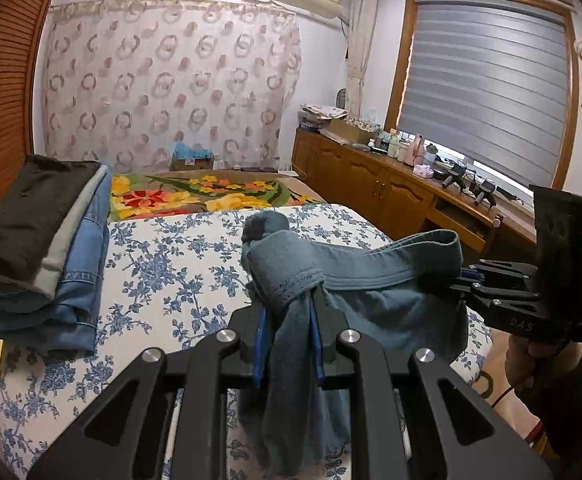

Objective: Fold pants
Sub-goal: 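Lift the folded shorts off the bed with both tools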

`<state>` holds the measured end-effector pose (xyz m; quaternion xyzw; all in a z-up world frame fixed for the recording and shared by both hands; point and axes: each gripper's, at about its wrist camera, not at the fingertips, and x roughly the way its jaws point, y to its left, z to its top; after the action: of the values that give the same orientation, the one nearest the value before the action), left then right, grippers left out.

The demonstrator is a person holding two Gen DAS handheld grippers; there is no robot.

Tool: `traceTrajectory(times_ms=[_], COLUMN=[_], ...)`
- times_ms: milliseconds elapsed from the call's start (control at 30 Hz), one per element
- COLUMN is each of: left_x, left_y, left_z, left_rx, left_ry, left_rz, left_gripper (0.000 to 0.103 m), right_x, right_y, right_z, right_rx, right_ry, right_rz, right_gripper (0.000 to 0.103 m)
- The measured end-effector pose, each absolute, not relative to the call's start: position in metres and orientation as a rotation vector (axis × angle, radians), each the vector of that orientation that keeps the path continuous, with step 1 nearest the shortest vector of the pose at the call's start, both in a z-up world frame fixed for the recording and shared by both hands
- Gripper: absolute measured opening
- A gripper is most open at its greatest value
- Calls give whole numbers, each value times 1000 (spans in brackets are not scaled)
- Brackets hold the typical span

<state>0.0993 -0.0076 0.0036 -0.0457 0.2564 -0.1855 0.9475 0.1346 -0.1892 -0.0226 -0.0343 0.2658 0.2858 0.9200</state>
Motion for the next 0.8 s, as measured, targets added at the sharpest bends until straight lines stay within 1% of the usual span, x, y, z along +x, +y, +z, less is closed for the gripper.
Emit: traceTrajectory(times_ms=[333, 800], left_x=[106, 148], left_y=[6, 31], left_z=[-2, 0], left_rx=[-101, -98], left_ry=[528, 539], left_rz=[-346, -283], left_gripper=[16, 16], right_x=[144, 197], right_y=[-176, -138], right_z=[-22, -18], right_rx=[-93, -176], right_ry=[545, 555], right_rz=[616, 680], right_gripper=[15, 15])
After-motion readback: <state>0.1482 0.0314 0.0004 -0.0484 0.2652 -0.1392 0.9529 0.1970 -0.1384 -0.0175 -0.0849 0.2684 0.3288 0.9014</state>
